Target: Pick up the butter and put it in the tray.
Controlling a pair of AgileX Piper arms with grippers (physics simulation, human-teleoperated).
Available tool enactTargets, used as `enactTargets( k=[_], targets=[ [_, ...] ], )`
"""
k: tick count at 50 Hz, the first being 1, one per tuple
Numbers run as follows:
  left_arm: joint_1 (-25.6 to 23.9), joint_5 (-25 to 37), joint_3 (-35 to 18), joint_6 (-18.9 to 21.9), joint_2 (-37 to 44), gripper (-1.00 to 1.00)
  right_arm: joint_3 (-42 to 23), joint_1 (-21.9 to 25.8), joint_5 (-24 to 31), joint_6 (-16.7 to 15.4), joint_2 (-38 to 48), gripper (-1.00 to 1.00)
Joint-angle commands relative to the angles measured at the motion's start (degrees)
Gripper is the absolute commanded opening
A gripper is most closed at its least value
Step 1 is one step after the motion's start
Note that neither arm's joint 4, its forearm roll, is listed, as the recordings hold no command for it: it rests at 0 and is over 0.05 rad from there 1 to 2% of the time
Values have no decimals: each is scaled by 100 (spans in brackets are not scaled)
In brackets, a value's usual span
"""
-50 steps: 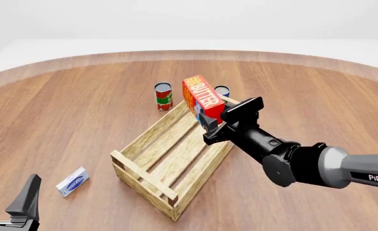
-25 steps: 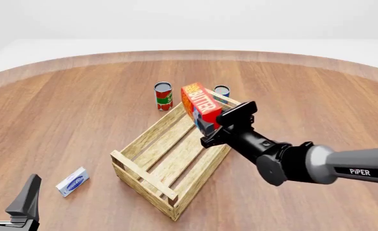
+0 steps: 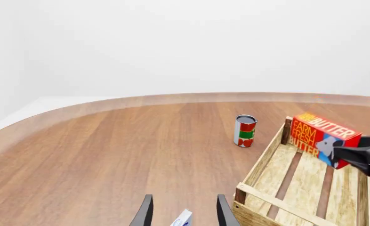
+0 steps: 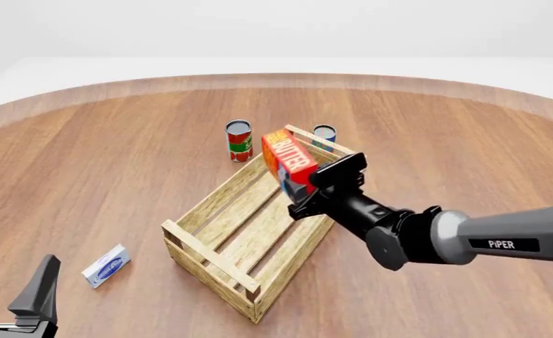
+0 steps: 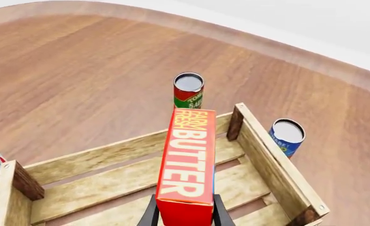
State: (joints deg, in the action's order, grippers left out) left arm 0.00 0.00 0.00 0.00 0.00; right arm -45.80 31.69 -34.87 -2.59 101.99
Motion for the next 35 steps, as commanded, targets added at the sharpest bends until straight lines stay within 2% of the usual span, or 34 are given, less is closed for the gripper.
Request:
enactTargets(
  k=[1,35],
  targets=[
    [0,0,0,0,0,100,-195,-3,-15,131,151,-100],
    [0,0,0,0,0,100,-425,88,87,231,543,-100]
  ],
)
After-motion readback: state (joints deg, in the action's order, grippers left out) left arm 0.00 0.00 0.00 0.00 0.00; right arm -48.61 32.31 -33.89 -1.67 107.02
